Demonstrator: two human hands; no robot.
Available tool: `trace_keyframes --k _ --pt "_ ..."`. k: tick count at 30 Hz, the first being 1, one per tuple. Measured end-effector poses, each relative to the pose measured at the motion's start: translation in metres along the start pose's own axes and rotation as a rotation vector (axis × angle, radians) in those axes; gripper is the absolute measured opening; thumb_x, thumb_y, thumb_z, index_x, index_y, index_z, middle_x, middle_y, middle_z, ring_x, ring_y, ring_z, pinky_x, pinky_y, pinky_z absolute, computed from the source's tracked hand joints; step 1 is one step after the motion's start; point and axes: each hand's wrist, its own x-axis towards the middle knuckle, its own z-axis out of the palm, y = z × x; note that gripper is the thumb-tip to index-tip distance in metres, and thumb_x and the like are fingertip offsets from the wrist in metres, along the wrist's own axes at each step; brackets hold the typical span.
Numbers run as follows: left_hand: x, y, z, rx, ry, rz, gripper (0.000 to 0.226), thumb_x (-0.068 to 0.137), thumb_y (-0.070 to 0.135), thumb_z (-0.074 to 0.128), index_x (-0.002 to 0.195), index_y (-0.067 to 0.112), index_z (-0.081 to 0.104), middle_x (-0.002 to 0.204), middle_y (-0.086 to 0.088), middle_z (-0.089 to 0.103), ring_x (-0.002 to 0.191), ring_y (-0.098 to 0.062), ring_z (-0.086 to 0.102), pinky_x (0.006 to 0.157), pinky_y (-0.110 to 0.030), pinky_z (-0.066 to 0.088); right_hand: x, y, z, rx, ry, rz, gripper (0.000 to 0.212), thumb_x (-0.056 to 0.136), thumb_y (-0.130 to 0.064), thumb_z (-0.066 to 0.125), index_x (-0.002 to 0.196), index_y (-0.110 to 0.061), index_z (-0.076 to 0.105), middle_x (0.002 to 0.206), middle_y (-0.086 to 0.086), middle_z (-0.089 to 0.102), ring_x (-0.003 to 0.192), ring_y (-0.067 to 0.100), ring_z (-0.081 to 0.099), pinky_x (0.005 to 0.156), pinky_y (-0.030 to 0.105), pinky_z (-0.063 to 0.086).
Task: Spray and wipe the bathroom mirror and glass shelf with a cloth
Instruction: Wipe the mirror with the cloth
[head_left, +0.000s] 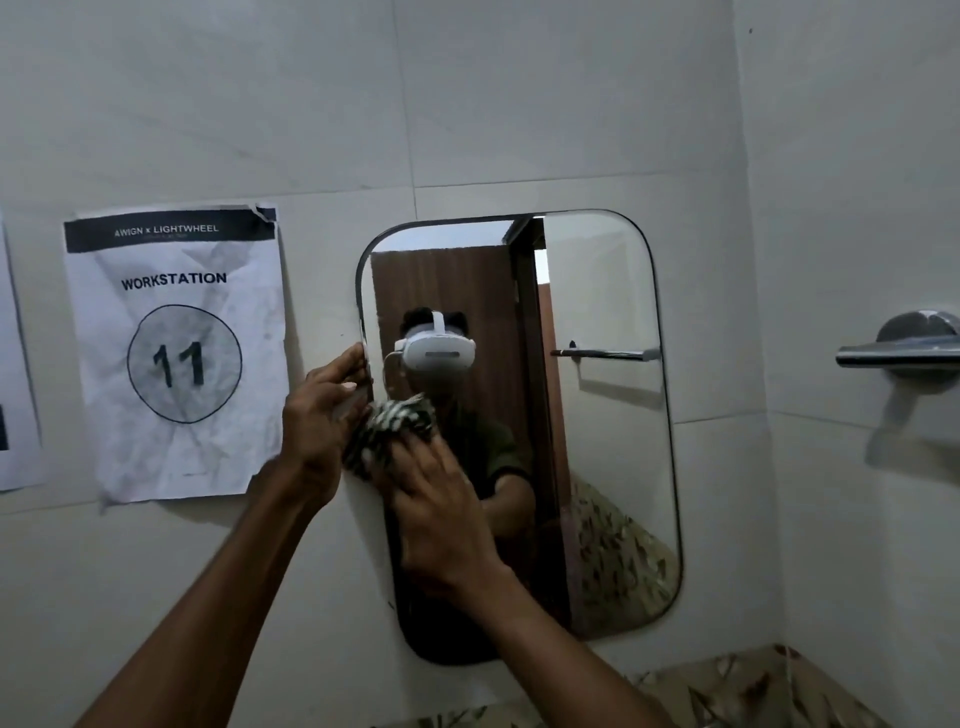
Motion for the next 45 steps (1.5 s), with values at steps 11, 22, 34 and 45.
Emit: trace_keyframes --k 11,22,34,45 --pt "0.004 -0.003 -0.006 -0.018 -0.006 0.014 0.051 0.093 -0.001 0.029 0.135 0.006 0.058 0.138 -0.011 0.059 0.127 -0.023 0.058 0.101 -0.034 0.049 0.016 0.056 -0.035 -0.031 0.279 0.344 0.076 0.088 -0.002 0.055 0.159 -0.019 0.033 0.165 0.015 0.029 0.157 0.028 0.012 0.128 0.049 0.015" --pt "-0.019 -0.022 -0.032 0.108 -0.025 -0.091 0.048 0.089 -0.013 0.035 0.128 -0.001 0.062 0.124 -0.013 0.069 0.117 -0.029 0.065 0.100 -0.037 0.054 -0.003 0.070 -0.036 -0.103 -0.030 -0.137 0.071 0.080 -0.012 0.051 0.151 -0.019 0.049 0.155 0.015 0.047 0.151 0.032 0.034 0.124 0.050 0.026" --pt "-0.041 -0.007 -0.014 0.283 -0.045 -0.068 0.043 0.069 0.005 0.050 0.103 0.023 0.070 0.117 -0.011 0.066 0.108 -0.016 0.065 0.097 -0.033 0.051 -0.103 0.027 0.007 -0.232 -0.448 -0.665 0.060 0.084 -0.022 0.044 0.143 -0.015 0.052 0.157 0.013 0.042 0.149 0.033 0.033 0.128 0.045 0.000" --pt "-0.049 -0.024 -0.007 0.473 0.006 0.024 0.065 0.078 -0.007 0.049 0.142 0.005 0.052 0.118 -0.006 0.042 0.108 -0.011 0.054 0.080 -0.007 0.048 -0.124 0.010 0.018 -0.111 -0.310 -0.327 0.061 0.078 -0.011 0.053 0.138 -0.010 0.061 0.152 0.019 0.047 0.146 0.037 0.030 0.124 0.053 0.014"
